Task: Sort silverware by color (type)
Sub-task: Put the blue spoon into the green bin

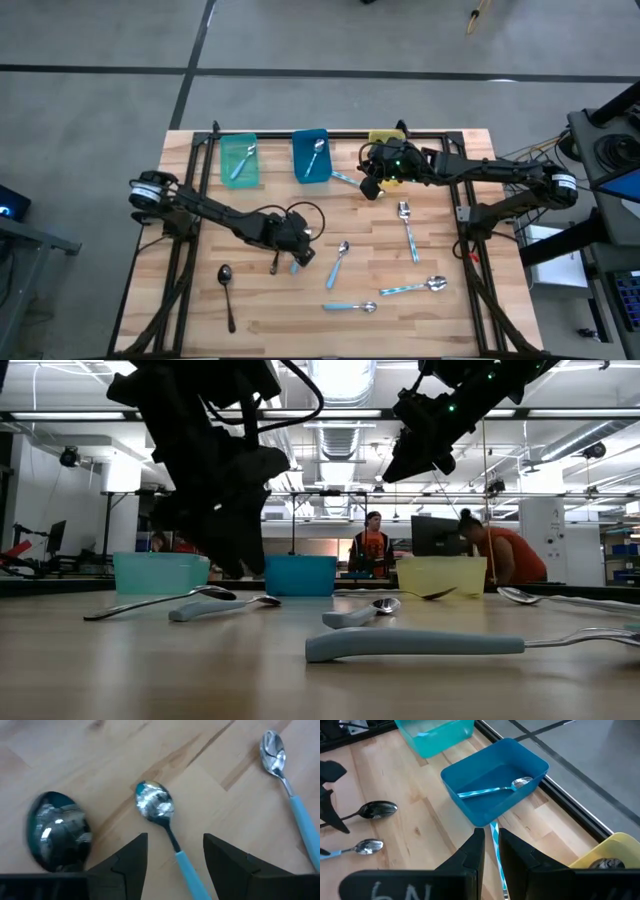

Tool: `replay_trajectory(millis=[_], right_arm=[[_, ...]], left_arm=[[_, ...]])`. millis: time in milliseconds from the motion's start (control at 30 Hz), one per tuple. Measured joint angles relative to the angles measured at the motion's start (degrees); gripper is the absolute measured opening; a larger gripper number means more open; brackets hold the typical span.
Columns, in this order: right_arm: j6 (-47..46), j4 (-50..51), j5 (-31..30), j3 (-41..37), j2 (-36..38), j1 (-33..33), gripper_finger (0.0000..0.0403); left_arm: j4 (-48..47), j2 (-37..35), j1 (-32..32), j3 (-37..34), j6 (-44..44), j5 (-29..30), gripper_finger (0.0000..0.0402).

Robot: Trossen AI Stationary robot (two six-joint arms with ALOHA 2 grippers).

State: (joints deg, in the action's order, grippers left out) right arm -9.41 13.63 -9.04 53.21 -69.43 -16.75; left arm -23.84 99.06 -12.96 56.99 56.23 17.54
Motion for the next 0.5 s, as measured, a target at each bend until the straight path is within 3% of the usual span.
replay_trajectory(millis=[500], right_arm=[[0.0, -0.02, 0.0, 0.0, 0.0, 0.0, 0.0047]], left_arm=[[3.82, 6.0, -0.38, 0.0, 0.28, 2.37, 0.0164]])
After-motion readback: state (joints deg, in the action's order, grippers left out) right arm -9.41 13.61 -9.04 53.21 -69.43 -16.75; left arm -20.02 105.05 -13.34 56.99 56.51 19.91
